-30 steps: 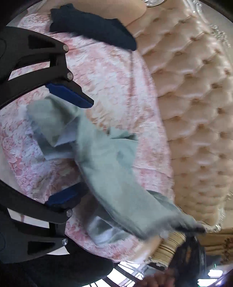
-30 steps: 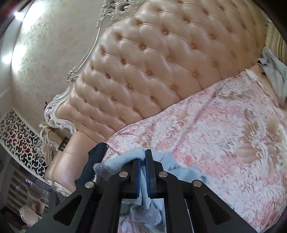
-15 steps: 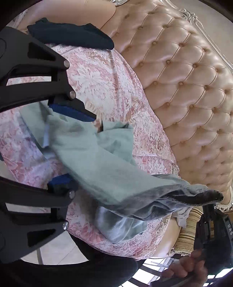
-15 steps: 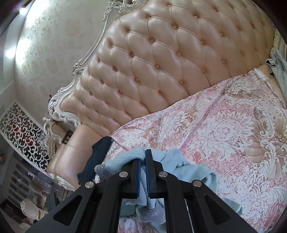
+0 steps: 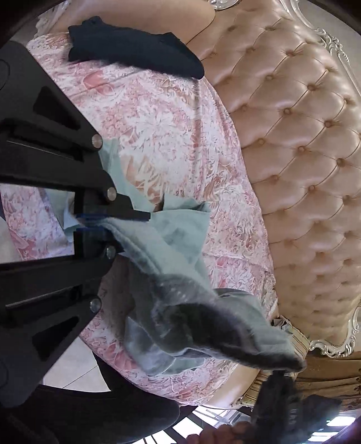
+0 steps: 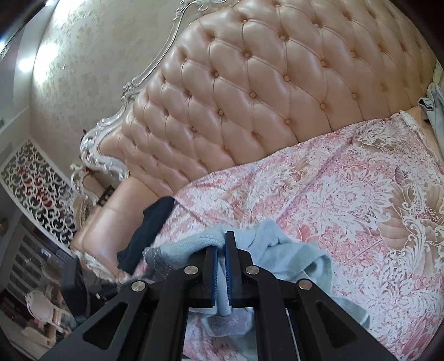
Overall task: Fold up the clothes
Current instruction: 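Lower the shirt onto the bed with both grippers, spreading it out, then lift the light blue shirt by its grey collar edge with both grippers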
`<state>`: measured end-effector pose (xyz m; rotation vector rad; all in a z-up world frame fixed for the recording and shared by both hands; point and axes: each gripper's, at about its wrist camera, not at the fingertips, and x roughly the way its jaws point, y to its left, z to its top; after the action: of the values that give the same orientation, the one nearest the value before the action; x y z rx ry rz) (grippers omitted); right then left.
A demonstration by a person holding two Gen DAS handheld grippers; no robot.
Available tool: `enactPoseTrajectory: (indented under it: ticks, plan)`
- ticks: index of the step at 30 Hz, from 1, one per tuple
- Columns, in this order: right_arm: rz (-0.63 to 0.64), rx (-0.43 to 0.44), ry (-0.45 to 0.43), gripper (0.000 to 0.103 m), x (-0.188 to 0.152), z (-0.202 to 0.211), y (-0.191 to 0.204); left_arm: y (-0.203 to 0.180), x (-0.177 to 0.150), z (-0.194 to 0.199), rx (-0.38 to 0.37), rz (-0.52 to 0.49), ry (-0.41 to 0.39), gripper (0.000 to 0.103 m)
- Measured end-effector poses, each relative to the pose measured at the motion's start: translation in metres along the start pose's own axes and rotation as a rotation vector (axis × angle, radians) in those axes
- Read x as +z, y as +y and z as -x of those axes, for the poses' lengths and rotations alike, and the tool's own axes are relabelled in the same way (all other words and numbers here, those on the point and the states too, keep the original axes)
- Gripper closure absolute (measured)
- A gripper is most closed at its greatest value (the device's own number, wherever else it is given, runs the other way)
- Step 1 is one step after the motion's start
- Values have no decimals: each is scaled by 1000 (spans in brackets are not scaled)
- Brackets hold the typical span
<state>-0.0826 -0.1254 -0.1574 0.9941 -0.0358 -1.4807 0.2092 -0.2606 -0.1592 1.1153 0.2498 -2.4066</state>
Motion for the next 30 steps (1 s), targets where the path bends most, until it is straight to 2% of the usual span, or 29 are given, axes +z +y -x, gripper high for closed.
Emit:
enactPoseTrajectory:
  ticks: [5, 10, 11, 12, 13, 14, 15, 24, 30]
  plan:
    - [55, -10, 22, 94, -11, 2, 0, 10, 0, 4, -31, 62, -30, 99]
    - [210, -83, 31, 92, -26, 8, 7, 11, 1, 8, -54, 94, -42, 99]
    - [242, -102, 31, 84, -29, 8, 9, 11, 1, 8, -51, 93, -42, 99]
    - [290, -134, 35, 67, -32, 9, 11, 10, 1, 8, -47, 92, -42, 99]
    - [339, -167, 38, 55, -36, 10, 13, 11, 2, 7, -45, 94, -41, 99]
    - [404, -205, 36, 36, -41, 12, 16, 12, 1, 7, -43, 95, -40, 99]
    - [471, -242, 34, 32, -46, 13, 19, 13, 1, 6, -41, 94, -38, 99]
    - [1381, -467, 12, 32, -80, 1, 65, 13, -1, 7, -32, 85, -36, 99]
    - [1919, -468, 107, 29, -117, -31, 65, 7, -4, 7, -33, 55, -34, 99]
